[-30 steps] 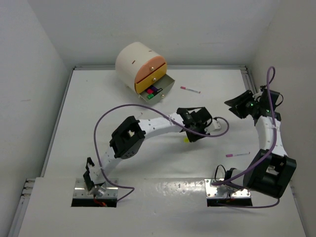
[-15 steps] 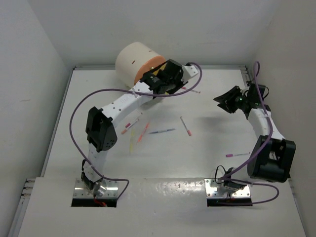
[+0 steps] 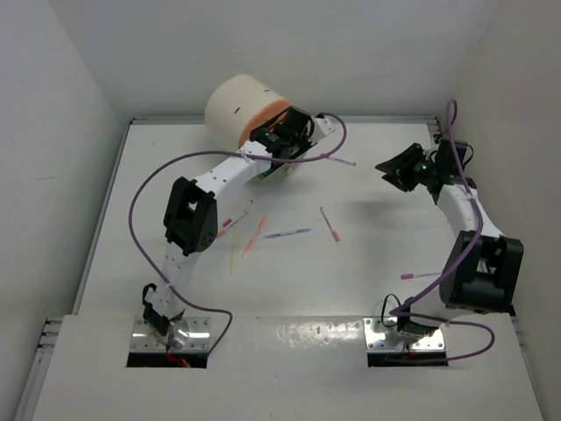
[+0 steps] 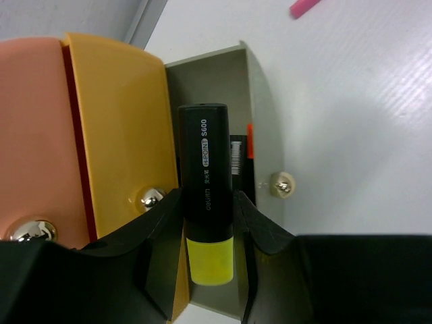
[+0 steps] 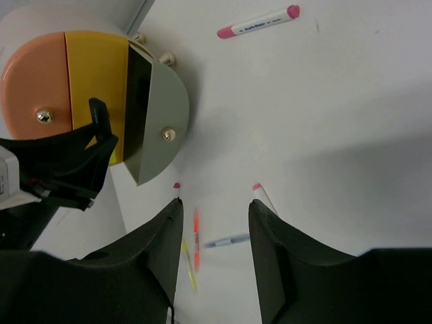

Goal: Sort the stationery into containers
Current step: Place the pen in the drawer.

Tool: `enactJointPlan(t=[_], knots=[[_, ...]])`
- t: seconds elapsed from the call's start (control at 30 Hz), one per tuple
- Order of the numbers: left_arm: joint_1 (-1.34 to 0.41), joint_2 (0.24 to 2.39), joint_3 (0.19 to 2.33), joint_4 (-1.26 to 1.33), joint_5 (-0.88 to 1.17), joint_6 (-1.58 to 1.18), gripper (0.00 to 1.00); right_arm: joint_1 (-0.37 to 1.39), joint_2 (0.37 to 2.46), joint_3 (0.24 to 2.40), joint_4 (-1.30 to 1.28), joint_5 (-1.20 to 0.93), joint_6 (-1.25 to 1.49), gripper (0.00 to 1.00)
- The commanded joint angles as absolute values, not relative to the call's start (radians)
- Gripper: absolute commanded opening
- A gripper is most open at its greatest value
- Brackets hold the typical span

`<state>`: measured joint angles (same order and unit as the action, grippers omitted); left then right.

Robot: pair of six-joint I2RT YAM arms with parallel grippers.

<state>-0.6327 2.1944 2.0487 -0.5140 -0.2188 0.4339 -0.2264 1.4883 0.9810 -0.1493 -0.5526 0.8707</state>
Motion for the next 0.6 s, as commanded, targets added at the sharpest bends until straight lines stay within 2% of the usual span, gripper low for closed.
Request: enactJointPlan(t=[0.0, 0.1, 0.2, 0.23, 0.3, 0.4, 0.57], knots=[[-0.601, 2.206, 2.103, -0.442, -0.245, 0.462, 0.2, -0.213, 1.493, 1.017, -0.109, -0.56, 0.856, 0.43], [-0.589, 2.215, 2.106, -0.437, -0.255, 0.466, 0.24, -0.206, 1.497, 1.012, -0.109, -0.558, 0.851, 0.44], [-0.583, 2.215, 2.106, -0.436, -0.258, 0.463, 0.43, -0.193, 1.5, 1.012, -0.109, -0.558, 0.848, 0.44], [-0.581, 2.211, 2.106, -0.433, -0.258, 0.459, 0.58, -0.189, 1.503, 1.011, -0.109, -0.56, 0.848, 0.44], [-0.581, 2.195, 2.105, -0.428, -0.239, 0.442, 0.7, -0.178, 1.512, 1.014, -0.103, -0.557, 0.85, 0.44], [-0.581, 2.165, 2.106, -0.422, -0.215, 0.416, 0.75, -0.163, 1.523, 1.025, -0.097, -0.554, 0.85, 0.44], [-0.566, 2.064, 2.123, -0.4, -0.137, 0.3, 0.71, -0.132, 1.551, 1.051, -0.094, -0.552, 0.848, 0.38]])
